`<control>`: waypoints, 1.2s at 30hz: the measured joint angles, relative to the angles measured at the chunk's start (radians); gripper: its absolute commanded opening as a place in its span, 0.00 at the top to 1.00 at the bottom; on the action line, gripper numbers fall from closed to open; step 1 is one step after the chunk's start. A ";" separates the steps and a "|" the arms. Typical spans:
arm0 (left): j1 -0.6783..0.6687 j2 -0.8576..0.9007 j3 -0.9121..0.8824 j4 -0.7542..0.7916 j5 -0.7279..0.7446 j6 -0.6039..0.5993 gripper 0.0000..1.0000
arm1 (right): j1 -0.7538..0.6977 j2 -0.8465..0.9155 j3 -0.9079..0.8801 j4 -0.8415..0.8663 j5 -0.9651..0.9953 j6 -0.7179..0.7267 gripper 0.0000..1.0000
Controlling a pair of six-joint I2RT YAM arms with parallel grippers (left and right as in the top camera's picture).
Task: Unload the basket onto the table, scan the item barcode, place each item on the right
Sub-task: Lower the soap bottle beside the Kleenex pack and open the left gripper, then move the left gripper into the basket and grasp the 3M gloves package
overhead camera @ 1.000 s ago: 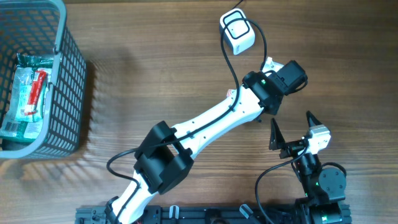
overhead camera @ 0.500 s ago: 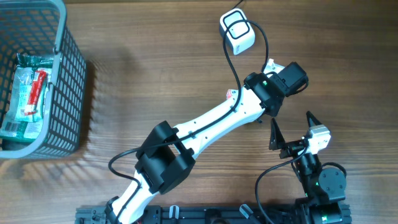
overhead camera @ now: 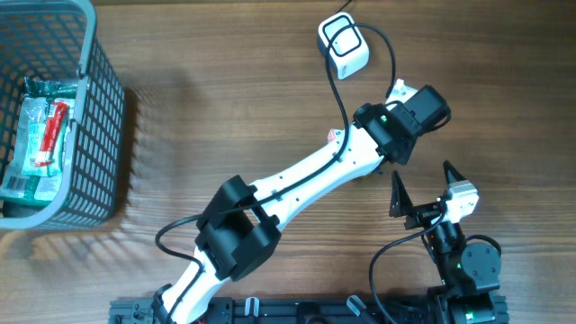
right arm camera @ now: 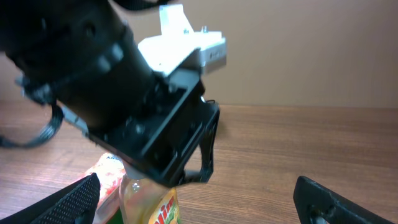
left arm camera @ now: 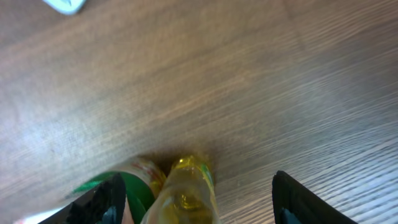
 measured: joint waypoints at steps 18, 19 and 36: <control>0.215 -0.217 0.038 0.015 -0.053 0.043 0.27 | 0.000 0.000 0.000 0.000 0.000 0.000 0.00; 0.237 -0.235 0.038 0.015 -0.052 0.066 0.26 | 0.000 0.000 0.000 0.000 0.000 0.000 0.00; 0.493 -0.311 0.038 -0.106 -0.052 0.133 0.25 | 0.000 0.000 0.000 0.000 0.000 0.000 0.00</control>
